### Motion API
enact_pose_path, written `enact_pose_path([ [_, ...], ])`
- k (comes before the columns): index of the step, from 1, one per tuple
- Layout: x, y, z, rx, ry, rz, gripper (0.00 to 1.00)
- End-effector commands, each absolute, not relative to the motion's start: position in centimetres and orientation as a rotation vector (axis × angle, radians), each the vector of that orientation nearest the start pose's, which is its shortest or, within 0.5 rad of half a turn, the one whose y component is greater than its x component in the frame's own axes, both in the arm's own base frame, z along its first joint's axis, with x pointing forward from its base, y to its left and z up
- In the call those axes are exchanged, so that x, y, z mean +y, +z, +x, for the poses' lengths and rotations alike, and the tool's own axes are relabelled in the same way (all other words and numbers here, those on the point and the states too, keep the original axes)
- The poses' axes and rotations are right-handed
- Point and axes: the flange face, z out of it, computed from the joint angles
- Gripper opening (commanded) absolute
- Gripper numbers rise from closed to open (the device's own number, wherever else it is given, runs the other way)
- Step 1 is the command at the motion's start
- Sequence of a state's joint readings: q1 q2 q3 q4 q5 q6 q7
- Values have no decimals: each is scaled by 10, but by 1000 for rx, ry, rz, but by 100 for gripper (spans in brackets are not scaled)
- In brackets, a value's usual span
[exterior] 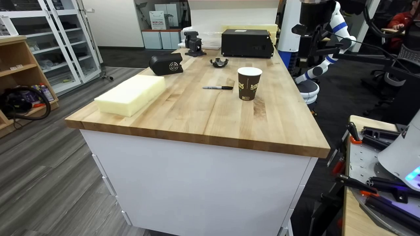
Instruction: Put the pen in the cup
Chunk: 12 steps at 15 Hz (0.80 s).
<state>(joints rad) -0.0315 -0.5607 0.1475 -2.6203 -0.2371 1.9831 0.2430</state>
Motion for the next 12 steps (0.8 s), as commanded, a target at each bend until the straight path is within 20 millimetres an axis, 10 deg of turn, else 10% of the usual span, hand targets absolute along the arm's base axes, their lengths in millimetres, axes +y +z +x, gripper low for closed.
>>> enact_pose_path([
  [1,17,444,378,-71,55,-3513,100],
  [12,-21,474,487,-818,-148,-3463,100],
])
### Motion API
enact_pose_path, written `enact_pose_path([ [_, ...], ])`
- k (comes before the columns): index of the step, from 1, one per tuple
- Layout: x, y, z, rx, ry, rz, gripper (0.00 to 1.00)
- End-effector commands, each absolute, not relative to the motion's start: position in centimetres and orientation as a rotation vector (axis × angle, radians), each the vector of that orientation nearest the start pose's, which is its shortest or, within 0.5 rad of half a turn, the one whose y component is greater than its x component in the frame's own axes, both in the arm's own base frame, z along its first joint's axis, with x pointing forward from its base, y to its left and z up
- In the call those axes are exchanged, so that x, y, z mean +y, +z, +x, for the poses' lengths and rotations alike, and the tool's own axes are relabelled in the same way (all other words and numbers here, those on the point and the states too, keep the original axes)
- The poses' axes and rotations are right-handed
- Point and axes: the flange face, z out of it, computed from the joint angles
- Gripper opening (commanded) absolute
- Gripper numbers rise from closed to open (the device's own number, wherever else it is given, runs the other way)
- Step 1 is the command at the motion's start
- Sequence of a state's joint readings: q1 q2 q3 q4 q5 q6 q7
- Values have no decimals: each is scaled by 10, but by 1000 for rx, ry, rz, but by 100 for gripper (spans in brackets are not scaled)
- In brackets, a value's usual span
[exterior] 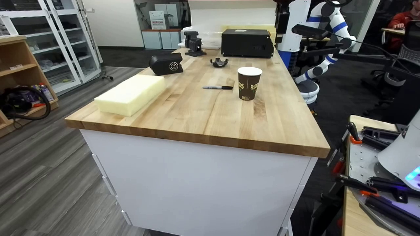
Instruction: Put the pen in the cup
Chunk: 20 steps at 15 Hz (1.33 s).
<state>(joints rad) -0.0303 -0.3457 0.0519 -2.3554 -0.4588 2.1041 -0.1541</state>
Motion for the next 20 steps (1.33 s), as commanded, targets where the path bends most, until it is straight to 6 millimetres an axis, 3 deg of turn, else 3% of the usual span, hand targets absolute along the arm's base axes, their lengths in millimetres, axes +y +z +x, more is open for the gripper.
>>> enact_pose_path([
  [1,-24,471,496,-833,-169,-3442,100],
  [8,-22,451,544,-846,-241,-3350,100],
  [16,-18,439,566,-884,-318,-3211,100],
  [20,-14,420,578,-992,-300,-3184,100],
])
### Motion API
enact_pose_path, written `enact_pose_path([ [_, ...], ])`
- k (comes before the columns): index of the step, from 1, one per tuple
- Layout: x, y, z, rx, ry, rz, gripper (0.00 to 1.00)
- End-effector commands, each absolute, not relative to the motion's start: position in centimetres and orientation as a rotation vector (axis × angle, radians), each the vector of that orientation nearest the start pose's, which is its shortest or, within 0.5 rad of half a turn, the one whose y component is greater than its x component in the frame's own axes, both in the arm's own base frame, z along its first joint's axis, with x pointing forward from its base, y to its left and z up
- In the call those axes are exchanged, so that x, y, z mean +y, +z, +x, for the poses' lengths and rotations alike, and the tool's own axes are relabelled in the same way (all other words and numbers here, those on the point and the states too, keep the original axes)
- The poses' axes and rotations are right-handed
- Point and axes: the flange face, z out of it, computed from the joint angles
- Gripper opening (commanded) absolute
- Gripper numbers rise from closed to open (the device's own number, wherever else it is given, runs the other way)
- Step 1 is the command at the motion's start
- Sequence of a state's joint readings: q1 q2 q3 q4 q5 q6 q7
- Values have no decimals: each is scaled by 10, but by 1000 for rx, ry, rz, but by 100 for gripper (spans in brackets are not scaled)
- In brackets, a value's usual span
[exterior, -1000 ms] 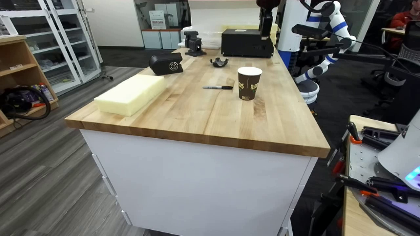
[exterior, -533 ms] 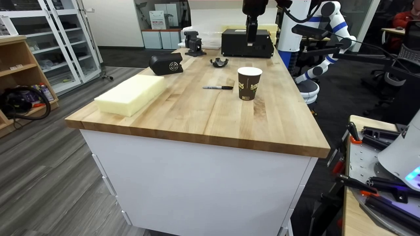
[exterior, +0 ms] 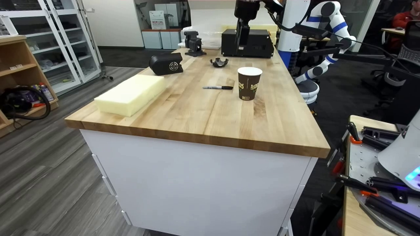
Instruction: Put the pen in the cup
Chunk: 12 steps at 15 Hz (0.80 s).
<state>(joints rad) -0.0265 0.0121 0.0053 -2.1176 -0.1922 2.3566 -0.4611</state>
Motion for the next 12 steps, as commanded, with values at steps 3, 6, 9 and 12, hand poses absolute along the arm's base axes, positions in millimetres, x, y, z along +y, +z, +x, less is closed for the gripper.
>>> enact_pose_path([
  [3,-17,398,586,-1017,-219,-3214,100],
  [6,-14,381,598,-1034,-200,-3160,100],
  [9,-10,373,608,-1028,-198,-3112,100],
  [12,-9,368,618,-967,-213,-3076,100],
])
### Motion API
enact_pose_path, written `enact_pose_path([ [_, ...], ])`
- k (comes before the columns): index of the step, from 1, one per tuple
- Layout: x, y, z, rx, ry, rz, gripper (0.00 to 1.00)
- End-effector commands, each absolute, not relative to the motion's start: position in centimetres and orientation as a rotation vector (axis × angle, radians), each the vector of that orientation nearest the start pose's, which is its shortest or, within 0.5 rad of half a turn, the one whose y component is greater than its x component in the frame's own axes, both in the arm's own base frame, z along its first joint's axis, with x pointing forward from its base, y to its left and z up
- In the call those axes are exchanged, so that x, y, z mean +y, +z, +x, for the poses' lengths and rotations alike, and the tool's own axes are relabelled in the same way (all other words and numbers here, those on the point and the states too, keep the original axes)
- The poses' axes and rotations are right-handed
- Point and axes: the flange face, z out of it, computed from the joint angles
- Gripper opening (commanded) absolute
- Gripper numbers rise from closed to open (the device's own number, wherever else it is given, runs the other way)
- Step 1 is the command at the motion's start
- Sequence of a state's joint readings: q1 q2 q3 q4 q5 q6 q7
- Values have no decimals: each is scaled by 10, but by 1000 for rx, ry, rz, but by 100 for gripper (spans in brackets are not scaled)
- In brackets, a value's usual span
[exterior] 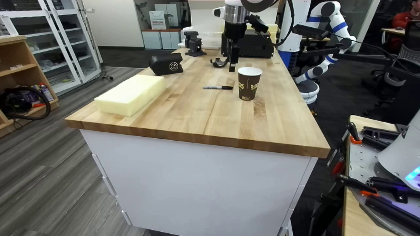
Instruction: Put the pen in the cup
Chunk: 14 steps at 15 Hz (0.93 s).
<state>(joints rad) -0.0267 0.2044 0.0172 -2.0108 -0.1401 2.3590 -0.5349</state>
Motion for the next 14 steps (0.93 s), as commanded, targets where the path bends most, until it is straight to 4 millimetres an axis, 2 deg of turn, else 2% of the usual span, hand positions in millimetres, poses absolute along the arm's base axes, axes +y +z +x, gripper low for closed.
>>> enact_pose_path([
  [1,-10,367,620,-948,-218,-3070,100],
  [14,-26,318,636,-874,-173,-3011,100],
])
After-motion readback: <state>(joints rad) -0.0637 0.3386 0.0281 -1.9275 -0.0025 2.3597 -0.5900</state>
